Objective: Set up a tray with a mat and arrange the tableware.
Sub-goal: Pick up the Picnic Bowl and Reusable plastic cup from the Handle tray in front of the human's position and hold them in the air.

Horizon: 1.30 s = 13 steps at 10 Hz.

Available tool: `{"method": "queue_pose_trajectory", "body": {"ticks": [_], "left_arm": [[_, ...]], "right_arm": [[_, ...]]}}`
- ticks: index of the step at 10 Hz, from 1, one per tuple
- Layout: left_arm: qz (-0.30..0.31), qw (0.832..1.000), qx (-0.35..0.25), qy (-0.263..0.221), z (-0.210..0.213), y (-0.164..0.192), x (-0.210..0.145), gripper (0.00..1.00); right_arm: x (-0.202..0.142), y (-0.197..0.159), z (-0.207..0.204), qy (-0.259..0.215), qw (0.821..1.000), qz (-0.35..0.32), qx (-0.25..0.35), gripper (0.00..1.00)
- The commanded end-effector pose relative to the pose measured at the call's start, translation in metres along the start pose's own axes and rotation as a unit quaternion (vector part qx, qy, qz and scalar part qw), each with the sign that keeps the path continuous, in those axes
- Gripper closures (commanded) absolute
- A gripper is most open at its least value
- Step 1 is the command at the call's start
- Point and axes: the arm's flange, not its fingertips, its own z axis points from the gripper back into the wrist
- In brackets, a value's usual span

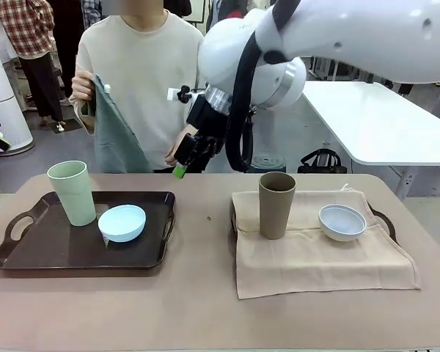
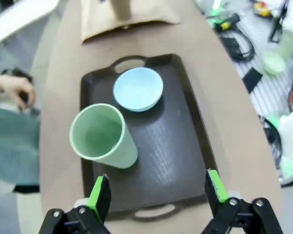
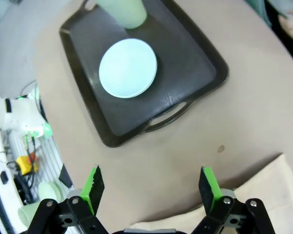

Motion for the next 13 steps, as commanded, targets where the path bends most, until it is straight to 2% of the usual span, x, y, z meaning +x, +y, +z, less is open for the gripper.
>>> {"method": "queue_pose_trajectory", "body": {"ticks": [1, 2, 4, 5, 6, 8, 9, 10, 11, 13], "left_arm": [[-0.046, 0.998, -0.019, -0.039, 0.015, 0.009, -0.021, 0.0], [-0.068, 0.996, -0.028, -0.055, 0.009, 0.015, -0.032, 0.0], [-0.068, 0.995, -0.036, -0.06, 0.0, 0.02, -0.04, 0.0], [-0.033, 0.998, -0.01, -0.048, -0.003, 0.021, -0.038, 0.0], [-0.064, 0.996, -0.037, -0.05, -0.004, 0.01, -0.04, 0.0], [-0.064, 0.996, -0.037, -0.05, -0.004, 0.01, -0.04, 0.0], [-0.057, 0.996, -0.036, -0.05, -0.006, 0.014, -0.043, 0.0], [-0.035, 0.999, -0.009, -0.032, -0.003, 0.019, -0.035, 0.0], [-0.015, 0.999, 0.015, -0.031, -0.008, 0.02, -0.034, 0.0], [0.035, 0.998, 0.047, -0.026, -0.022, 0.027, -0.041, 0.0]], "right_arm": [[0.026, 0.019, -0.012, 0.032, 0.993, -0.098, -0.055, 0.0], [0.037, 0.029, -0.024, 0.05, 0.982, -0.151, -0.1, 0.0], [0.05, 0.049, -0.045, 0.068, 0.966, -0.198, -0.155, 0.0], [0.049, 0.058, -0.045, 0.066, 0.965, -0.205, -0.148, 0.0], [0.027, 0.04, -0.034, 0.037, 0.977, -0.162, -0.131, 0.0], [0.027, 0.04, -0.034, 0.037, 0.977, -0.162, -0.131, 0.0], [0.034, 0.05, -0.04, 0.044, 0.971, -0.181, -0.148, 0.0], [0.043, 0.054, -0.047, 0.038, 0.951, -0.243, -0.187, 0.0], [0.049, 0.057, -0.06, 0.053, 0.934, -0.289, -0.204, 0.0], [0.058, 0.065, -0.084, 0.047, 0.907, -0.354, -0.224, 0.0]]}}
